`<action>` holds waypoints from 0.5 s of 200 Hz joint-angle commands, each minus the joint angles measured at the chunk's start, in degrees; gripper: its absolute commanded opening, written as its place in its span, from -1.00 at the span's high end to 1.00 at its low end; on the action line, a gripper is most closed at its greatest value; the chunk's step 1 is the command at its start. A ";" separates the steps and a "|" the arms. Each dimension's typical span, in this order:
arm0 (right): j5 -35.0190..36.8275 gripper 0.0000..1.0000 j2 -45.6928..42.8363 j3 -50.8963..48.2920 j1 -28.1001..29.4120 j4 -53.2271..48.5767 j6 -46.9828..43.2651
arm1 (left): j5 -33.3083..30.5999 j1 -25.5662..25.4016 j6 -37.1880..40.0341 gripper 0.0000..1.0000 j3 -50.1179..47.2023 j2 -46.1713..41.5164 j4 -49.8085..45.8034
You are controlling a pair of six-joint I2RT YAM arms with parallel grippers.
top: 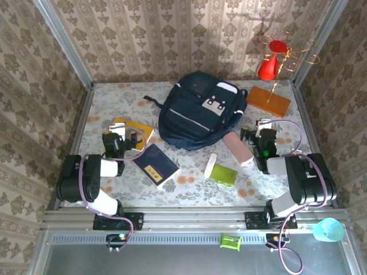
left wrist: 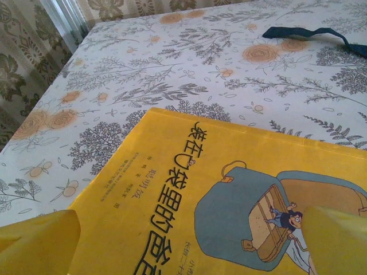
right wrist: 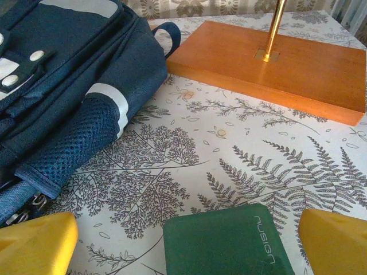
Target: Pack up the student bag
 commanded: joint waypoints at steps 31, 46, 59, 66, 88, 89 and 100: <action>-0.69 -1.00 0.91 1.17 -0.36 2.59 -1.46 | 1.17 0.53 0.93 -1.00 1.74 0.74 2.40; -0.69 -1.00 0.95 1.22 -0.40 2.59 -1.46 | 1.24 0.50 0.93 -1.00 1.83 0.73 2.28; -0.64 -1.00 0.93 1.16 -0.41 2.59 -1.43 | 1.31 0.53 0.84 -1.00 1.83 0.69 2.21; -0.69 -1.00 0.95 1.16 -0.44 2.59 -1.46 | 1.31 0.52 0.82 -1.00 1.83 0.70 2.20; -0.64 -1.00 0.94 1.17 -0.43 2.59 -1.42 | 1.56 0.65 0.84 -1.00 1.92 0.74 2.11; -0.66 -1.00 0.95 1.17 -0.39 2.59 -1.40 | 1.57 0.70 0.84 -1.00 1.92 0.74 2.06; -0.69 -1.00 0.95 1.16 -0.44 2.59 -1.44 | 1.62 0.67 0.86 -1.00 1.92 0.72 2.06</action>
